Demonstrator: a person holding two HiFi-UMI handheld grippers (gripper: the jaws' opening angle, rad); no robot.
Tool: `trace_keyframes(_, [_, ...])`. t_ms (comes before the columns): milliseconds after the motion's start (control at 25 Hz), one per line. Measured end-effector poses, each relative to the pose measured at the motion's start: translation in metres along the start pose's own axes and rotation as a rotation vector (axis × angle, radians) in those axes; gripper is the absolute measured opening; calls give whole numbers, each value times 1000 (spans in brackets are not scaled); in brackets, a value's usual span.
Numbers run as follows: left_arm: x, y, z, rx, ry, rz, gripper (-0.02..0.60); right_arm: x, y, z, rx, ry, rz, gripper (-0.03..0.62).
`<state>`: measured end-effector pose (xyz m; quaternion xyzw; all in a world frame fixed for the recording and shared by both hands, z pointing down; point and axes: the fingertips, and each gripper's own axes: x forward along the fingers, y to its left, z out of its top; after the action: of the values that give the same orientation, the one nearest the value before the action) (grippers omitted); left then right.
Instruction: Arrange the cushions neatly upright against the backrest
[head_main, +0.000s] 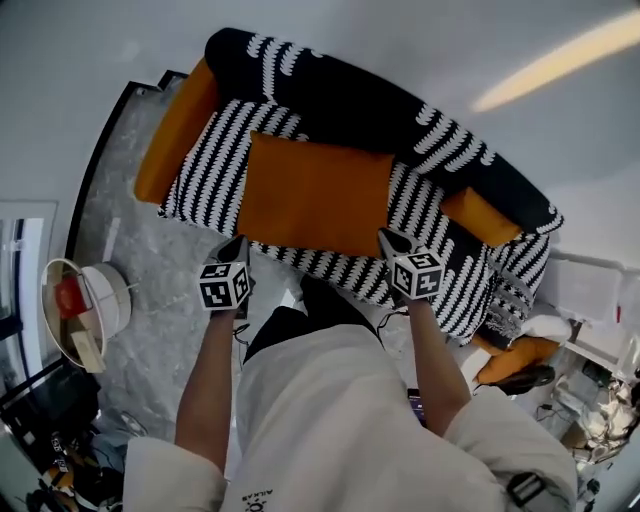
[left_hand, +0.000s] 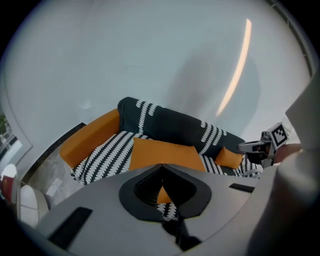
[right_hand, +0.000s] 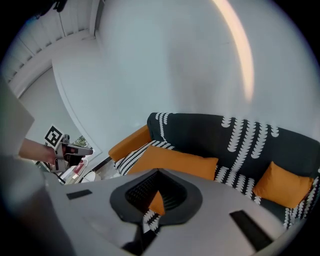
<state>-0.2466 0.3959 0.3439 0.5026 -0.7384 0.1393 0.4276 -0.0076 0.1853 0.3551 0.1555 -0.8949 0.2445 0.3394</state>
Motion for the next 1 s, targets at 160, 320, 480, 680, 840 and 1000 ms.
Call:
trace_keyframes(160, [28,20,28,1,15,12,18,32,-27,27,14,0,-23,23])
trace_keyframes(320, [54,40,52,9,36,12,18,54,-48,48,55,-11,-64,23])
trace_keyframes(480, [88,63,77,36,57,3,18,81,-65,56,81,10,-108,23])
trace_keyframes(680, [137,85,95,65,106,-46,18,112,-86,53,108,64,-179,23])
trace_keyframes(840, [182,99,101,101,145,-68,18,137,-116,50,185,69,-235,23])
trace_keyframes(1000, [239,116,100,99,175,-93,20,168,-156,39,225,94,-305,23])
